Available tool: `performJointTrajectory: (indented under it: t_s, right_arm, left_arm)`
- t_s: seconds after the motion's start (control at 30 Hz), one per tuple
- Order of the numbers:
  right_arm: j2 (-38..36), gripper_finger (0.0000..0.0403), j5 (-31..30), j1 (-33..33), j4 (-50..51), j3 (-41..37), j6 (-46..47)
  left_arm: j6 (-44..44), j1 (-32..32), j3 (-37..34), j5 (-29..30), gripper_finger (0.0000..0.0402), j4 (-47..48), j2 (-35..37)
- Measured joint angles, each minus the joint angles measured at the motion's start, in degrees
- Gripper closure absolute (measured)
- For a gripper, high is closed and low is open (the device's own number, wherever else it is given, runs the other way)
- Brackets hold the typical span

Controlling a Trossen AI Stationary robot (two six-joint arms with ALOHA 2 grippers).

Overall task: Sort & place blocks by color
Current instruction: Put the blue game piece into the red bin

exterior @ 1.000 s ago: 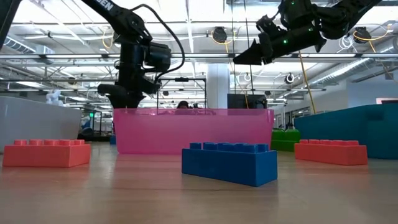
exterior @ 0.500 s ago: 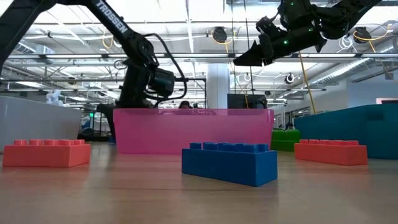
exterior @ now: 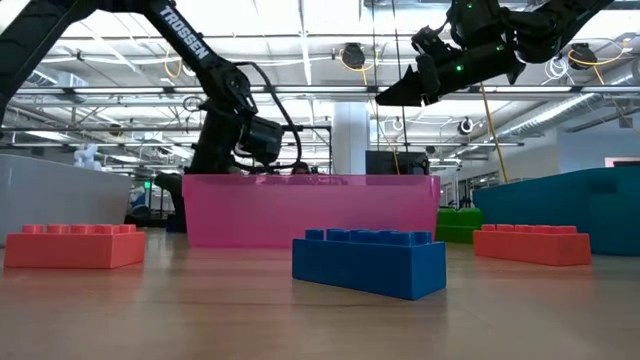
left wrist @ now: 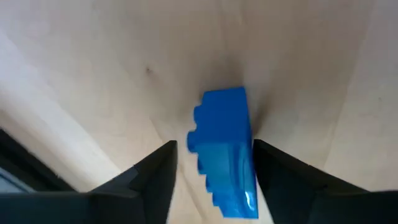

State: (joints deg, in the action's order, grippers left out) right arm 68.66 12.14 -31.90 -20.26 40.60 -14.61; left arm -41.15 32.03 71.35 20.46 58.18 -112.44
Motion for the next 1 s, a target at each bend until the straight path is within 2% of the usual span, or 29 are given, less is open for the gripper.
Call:
performJointTrajectory:
  t_s: [0.17,0.33,0.53,0.77,1.0]
  right_arm:
    - [0.0,0.022,0.0,0.0,-0.02,0.0,-0.07]
    - [0.0,0.022,-0.04,0.0,-0.01,0.0,-1.03]
    - [0.0,0.022,-0.19,-0.25,-0.05,0.0,-1.53]
    - [0.0,0.022,-0.44,-2.7,1.32,0.02,-1.05]
    - [0.0,0.022,-0.2,-4.89,1.71,0.02,0.56]
  left_arm:
    - [4.33,-0.37,1.15,1.09,0.0318,5.3,0.0]
    - [7.91,-1.18,4.13,1.27,0.0322,8.07,0.63]
    - [13.21,-4.15,13.72,2.51,0.0322,14.12,2.33]
    - [24.64,-10.92,20.73,-10.05,0.0322,9.29,7.36]
    - [29.73,-21.34,21.03,-13.56,0.0322,3.55,9.09]
